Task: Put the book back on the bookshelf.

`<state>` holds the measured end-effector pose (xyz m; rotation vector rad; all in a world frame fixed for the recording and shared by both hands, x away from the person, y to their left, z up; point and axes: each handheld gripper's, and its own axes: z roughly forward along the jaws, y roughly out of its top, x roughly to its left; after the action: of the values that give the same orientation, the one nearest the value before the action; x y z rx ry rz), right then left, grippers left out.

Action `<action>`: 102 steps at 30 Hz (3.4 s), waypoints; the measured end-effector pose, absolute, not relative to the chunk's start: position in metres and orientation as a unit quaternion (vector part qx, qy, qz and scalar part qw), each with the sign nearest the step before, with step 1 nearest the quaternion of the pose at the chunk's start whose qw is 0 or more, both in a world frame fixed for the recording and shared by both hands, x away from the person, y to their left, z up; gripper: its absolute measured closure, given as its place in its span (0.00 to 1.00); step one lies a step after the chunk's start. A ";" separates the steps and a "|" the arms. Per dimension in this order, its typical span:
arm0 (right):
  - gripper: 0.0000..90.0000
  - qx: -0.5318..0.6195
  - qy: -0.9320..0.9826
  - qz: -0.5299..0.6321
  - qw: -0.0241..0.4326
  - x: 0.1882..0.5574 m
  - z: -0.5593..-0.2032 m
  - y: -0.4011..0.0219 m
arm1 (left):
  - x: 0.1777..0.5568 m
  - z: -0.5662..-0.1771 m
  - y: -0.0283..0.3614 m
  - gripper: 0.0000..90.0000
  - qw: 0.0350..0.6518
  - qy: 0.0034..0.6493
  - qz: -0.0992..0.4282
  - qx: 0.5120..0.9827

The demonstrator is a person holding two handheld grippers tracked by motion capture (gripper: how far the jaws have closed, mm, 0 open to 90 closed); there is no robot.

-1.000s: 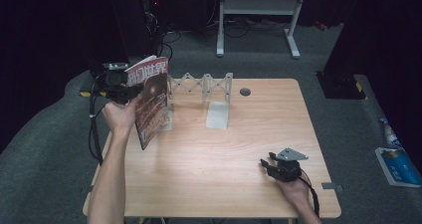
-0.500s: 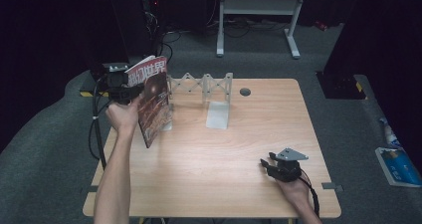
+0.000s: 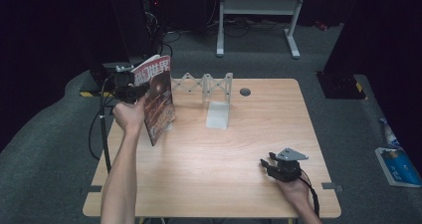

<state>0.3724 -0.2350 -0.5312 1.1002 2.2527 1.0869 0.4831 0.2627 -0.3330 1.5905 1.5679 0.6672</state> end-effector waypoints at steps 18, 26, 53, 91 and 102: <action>0.58 0.394 0.807 0.389 0.203 0.372 -0.531 -0.235 | 0.487 -0.342 0.257 0.93 0.407 0.612 0.276 0.619; 0.58 0.394 0.807 0.389 0.203 0.372 -0.531 -0.235 | 0.489 -0.343 0.260 0.92 0.394 0.612 0.264 0.633; 0.58 0.394 0.807 0.389 0.204 0.372 -0.531 -0.235 | 0.500 -0.335 0.257 0.91 0.299 0.623 0.203 0.694; 0.58 0.393 0.808 0.389 0.204 0.372 -0.531 -0.235 | 0.489 -0.332 0.255 0.93 0.353 0.606 0.240 0.672; 0.58 0.394 0.807 0.389 0.203 0.372 -0.531 -0.235 | 0.484 -0.344 0.255 0.93 0.376 0.605 0.267 0.649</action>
<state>0.3723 -0.2350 -0.5312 1.0992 2.2529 1.0859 0.4840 0.2546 -0.3435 1.6618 1.5472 0.6838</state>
